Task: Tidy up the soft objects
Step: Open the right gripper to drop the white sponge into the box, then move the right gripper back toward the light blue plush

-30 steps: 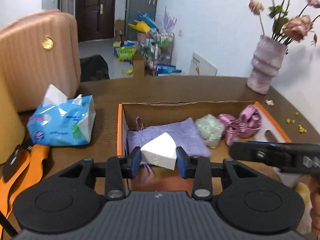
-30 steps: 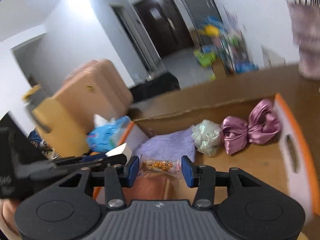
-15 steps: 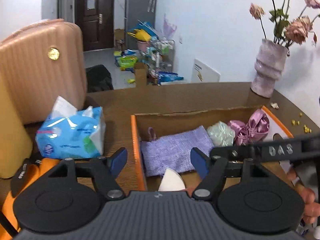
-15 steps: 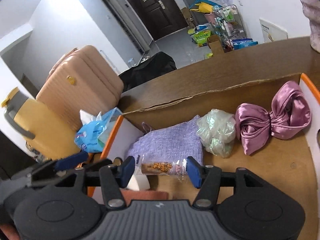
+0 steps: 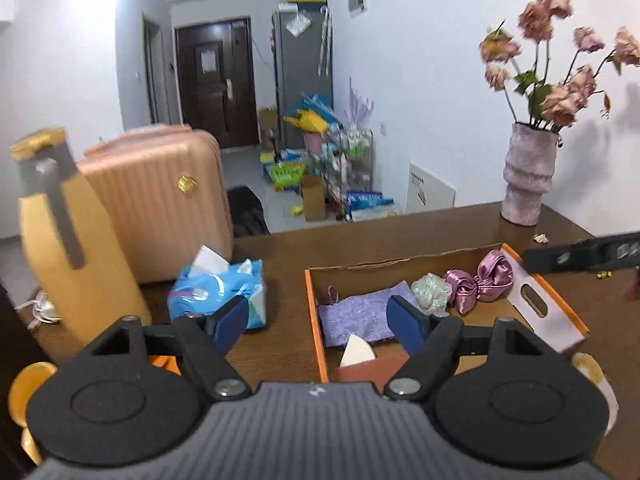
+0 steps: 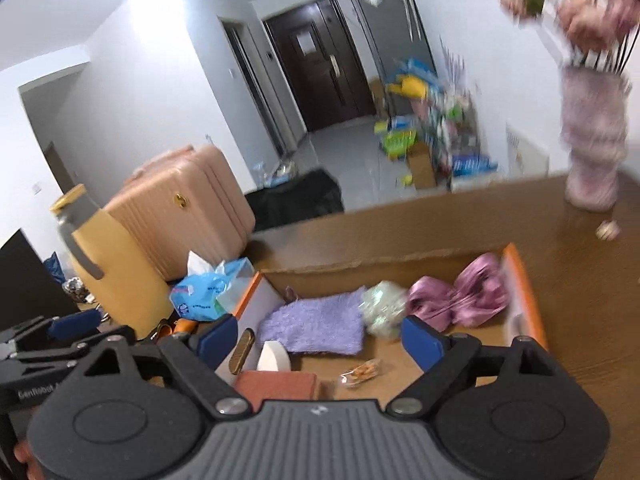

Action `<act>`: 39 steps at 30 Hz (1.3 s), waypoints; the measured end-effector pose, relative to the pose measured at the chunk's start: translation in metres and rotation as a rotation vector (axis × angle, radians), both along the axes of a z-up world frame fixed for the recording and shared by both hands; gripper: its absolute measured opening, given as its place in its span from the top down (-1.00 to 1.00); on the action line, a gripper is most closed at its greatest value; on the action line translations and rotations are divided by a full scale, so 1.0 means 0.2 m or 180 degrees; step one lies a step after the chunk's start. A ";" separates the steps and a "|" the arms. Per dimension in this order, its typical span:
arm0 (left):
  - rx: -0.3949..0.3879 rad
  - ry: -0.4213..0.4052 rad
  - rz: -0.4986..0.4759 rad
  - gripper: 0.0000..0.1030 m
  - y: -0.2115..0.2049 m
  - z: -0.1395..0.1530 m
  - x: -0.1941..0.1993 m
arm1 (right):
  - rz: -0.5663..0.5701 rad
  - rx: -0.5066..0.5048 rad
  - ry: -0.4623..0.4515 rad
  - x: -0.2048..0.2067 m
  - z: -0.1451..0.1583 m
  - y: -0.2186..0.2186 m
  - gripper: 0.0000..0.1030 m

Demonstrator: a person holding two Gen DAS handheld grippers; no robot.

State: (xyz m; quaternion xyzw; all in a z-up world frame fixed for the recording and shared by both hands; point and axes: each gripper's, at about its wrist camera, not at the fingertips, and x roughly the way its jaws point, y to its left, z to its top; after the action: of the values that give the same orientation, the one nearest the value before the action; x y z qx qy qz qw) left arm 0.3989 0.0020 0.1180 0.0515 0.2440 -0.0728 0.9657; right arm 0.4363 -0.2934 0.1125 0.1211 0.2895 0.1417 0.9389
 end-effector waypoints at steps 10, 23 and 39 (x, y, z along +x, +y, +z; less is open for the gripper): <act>-0.0082 -0.0653 -0.0014 -0.82 -0.11 -0.22 -0.88 | -0.0177 -0.0971 -0.1253 -1.02 -0.15 -0.11 -1.00; -0.0136 -0.0348 -0.0245 -0.83 -0.27 -0.50 -1.30 | -0.0074 -0.0828 -0.1145 -1.61 -0.55 -0.12 -1.00; -0.0203 0.0082 -0.0401 -0.69 -0.39 -0.63 -1.09 | -0.0010 -0.0463 -0.0733 -1.40 -0.67 -0.18 -0.79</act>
State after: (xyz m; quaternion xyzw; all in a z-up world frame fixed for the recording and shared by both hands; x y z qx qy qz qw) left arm 0.1817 -0.0758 -0.0080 0.0350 0.2503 -0.1418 0.9571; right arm 0.1554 -0.3287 -0.0217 0.0361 0.1892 0.1319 0.9724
